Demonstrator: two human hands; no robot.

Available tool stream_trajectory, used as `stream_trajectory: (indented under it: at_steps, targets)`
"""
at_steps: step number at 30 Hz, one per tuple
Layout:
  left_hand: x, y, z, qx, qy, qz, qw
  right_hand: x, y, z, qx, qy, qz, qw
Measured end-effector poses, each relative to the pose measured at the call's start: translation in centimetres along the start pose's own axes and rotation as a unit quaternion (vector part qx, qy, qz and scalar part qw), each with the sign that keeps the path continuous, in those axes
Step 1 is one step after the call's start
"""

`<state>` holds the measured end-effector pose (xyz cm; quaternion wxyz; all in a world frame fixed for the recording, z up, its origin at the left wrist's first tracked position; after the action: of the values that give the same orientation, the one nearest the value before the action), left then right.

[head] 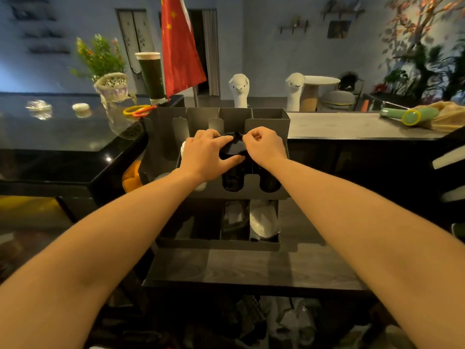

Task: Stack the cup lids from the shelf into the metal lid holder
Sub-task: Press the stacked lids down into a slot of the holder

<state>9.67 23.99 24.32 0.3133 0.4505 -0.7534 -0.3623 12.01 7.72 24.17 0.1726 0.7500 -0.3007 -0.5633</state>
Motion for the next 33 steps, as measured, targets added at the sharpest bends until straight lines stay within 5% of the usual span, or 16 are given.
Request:
stream_trajectory:
  at_steps: [6,16,33]
  targets:
    - [-0.2,-2.4,-2.2,-0.088,0.014,-0.11,0.99,0.0,-1.3,-2.2,-0.046,0.049,0.153,0.986]
    - [-0.3,-4.0,-3.8,-0.125,-0.02,-0.185,0.975,-0.4,-2.2,-4.4,-0.075,0.091,0.293,0.949]
    - [-0.1,-6.1,-0.7,-0.067,-0.097,-0.19,0.975,-0.8,-2.8,-4.3,-0.068,0.157,0.362,0.916]
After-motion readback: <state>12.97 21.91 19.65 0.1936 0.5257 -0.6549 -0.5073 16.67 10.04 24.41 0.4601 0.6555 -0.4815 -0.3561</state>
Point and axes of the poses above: each hand's wrist, its own z-axis away from the middle knuckle, its own y-axis out of the back of the hand, x = y × z, the point moved 6 cm from there along -z, towards the middle knuckle, and after that the axes turned 5 degrees about z, right-handed, at the moved point
